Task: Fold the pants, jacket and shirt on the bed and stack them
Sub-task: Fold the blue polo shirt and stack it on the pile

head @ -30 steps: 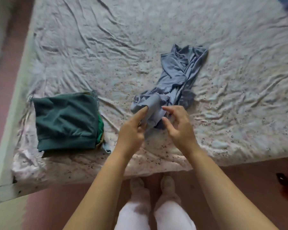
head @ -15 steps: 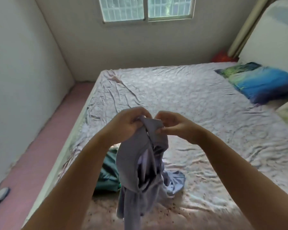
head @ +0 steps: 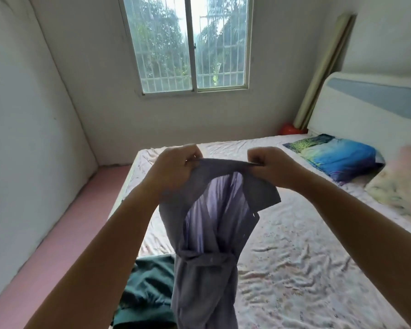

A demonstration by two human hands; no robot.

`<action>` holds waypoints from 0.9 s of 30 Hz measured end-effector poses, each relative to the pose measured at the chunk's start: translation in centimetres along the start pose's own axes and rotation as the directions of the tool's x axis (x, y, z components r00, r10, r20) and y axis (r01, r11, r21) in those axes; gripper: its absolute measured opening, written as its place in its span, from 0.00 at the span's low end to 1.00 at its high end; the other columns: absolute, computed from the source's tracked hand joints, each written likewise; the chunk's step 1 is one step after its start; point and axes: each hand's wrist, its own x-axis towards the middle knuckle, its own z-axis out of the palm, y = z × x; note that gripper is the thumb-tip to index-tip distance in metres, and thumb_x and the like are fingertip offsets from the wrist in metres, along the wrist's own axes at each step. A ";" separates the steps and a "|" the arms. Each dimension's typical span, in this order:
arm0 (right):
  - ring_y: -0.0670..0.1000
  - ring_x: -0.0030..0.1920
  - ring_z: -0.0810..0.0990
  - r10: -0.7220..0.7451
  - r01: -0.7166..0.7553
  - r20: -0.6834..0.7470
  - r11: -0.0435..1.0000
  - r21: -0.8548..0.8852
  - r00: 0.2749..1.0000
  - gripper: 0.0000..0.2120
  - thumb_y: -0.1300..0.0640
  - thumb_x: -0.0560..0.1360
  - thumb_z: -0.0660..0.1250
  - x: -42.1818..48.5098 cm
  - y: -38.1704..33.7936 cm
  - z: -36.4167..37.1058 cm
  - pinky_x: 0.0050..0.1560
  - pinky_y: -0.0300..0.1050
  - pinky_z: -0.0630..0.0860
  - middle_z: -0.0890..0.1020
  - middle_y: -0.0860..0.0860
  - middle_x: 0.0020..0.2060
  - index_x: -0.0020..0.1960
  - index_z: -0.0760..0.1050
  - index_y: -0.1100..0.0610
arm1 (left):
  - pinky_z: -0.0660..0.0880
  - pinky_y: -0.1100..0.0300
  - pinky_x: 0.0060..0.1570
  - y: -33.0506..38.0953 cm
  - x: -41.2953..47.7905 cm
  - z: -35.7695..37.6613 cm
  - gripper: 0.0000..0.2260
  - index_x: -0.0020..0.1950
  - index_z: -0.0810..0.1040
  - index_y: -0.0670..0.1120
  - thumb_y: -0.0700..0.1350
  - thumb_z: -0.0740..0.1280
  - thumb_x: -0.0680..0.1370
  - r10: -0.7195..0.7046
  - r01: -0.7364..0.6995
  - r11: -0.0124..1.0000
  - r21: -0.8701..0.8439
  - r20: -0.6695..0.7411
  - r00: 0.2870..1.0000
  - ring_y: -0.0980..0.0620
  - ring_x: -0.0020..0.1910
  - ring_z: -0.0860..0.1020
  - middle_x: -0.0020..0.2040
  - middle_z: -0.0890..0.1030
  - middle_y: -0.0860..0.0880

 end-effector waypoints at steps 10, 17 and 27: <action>0.44 0.25 0.61 0.167 -0.091 -0.257 0.954 0.285 0.952 0.16 0.68 0.70 0.62 2.6 0.1 -1.5 0.25 0.36 0.59 0.62 0.49 0.25 0.29 0.61 0.56 | 0.64 0.66 0.34 -0.2 0.2 8.4 0.07 0.38 0.71 0.45 0.37 0.65 0.75 -0.199 0.198 0.948 -0.249 0.022 0.980 0.49 0.36 0.70 0.33 0.72 0.50; 0.48 0.29 0.66 0.305 -0.145 -0.380 0.907 0.396 0.873 0.18 0.66 0.71 0.63 3.7 3.5 -3.5 0.32 0.53 0.72 0.64 0.44 0.20 0.27 0.62 0.54 | 0.72 0.54 0.41 0.2 0.4 15.1 0.13 0.48 0.79 0.40 0.46 0.66 0.67 -0.355 0.389 0.836 -0.387 0.160 0.921 0.51 0.41 0.75 0.42 0.81 0.45; 0.53 0.29 0.68 0.455 -0.345 -0.461 0.888 0.305 0.762 0.10 0.63 0.71 0.65 1.2 14.7 -7.1 0.26 0.51 0.69 0.67 0.54 0.25 0.34 0.69 0.67 | 0.75 0.56 0.26 -1.4 5.1 15.6 0.04 0.47 0.66 0.42 0.35 0.59 0.76 -0.513 0.550 0.833 -0.064 0.284 0.810 0.44 0.33 0.75 0.39 0.74 0.41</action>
